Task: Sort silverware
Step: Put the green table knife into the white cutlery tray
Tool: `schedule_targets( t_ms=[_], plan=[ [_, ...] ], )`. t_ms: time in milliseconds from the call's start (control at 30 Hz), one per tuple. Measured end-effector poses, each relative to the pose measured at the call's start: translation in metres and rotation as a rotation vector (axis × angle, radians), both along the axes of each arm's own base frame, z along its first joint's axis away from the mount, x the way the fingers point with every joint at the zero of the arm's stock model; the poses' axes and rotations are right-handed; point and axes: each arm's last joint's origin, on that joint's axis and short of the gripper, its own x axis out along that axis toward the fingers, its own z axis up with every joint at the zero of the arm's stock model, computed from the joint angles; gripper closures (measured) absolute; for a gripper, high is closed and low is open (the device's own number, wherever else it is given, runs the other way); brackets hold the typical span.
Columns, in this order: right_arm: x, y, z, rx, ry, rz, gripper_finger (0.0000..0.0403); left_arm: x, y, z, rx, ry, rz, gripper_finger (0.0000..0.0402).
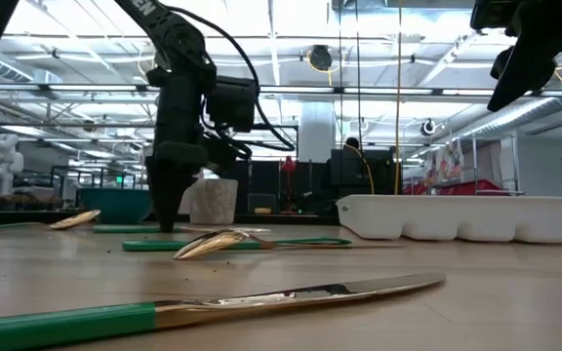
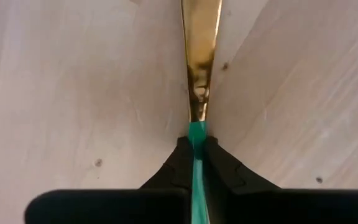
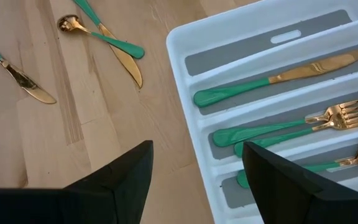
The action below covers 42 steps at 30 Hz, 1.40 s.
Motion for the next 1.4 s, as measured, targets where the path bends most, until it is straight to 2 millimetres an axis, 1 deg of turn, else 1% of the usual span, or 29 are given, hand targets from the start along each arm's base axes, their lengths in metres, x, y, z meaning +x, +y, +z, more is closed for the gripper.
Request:
schedule_targets(
  t_ms=[67, 233, 367, 467, 533, 633, 700, 767, 833, 967, 1033, 1233, 1400],
  plan=[
    [0.000, 0.000, 0.000, -0.002, 0.002, 0.002, 0.0163, 0.001, -0.001, 0.005, 0.003, 0.009, -0.005, 0.0401],
    [0.000, 0.000, 0.000, -0.002, 0.003, 0.001, 0.0163, 0.003, -0.006, 0.008, 0.010, 0.020, -0.016, 0.0400],
    [0.000, 0.000, 0.000, -0.003, 0.004, 0.002, 0.0163, -0.003, -0.009, 0.010, 0.027, 0.095, 0.060, 0.0397],
    [0.000, 0.000, 0.000, -0.003, 0.005, 0.001, 0.0163, -0.014, -0.018, 0.025, 0.021, 0.140, 0.051, 0.0377],
    [0.000, 0.000, 0.000, -0.006, 0.006, 0.006, 0.0163, -0.021, -0.024, 0.039, 0.028, 0.136, 0.057, 0.0357],
    [0.000, 0.000, 0.000, -0.009, 0.007, 0.008, 0.0163, -0.026, -0.030, 0.059, 0.069, 0.064, 0.083, 0.0326],
    [0.000, 0.000, 0.000, -0.009, 0.007, 0.008, 0.0162, -0.027, -0.033, 0.065, 0.100, 0.015, 0.073, 0.0304],
    [0.000, 0.000, 0.000, -0.014, 0.007, 0.009, 0.0159, -0.028, -0.035, 0.063, 0.105, 0.003, 0.071, 0.0283],
    [0.000, 0.000, 0.000, -0.016, 0.008, 0.011, 0.0156, -0.031, -0.036, 0.054, 0.079, 0.018, 0.092, 0.0262],
    [-0.001, 0.000, -0.001, -0.019, 0.010, 0.014, 0.0148, -0.030, -0.041, 0.036, 0.058, 0.006, 0.108, 0.0234],
    [-0.001, 0.000, -0.001, -0.019, 0.010, 0.015, 0.0146, -0.030, -0.041, 0.033, 0.070, 0.009, 0.110, 0.0228],
    [-0.001, 0.000, -0.001, -0.022, 0.010, 0.019, 0.0144, -0.023, -0.040, 0.027, 0.086, -0.023, 0.117, 0.0226],
    [-0.001, 0.000, -0.001, -0.019, 0.009, 0.016, 0.0144, -0.018, -0.039, 0.012, 0.098, 0.013, 0.100, 0.0226]
  ],
)
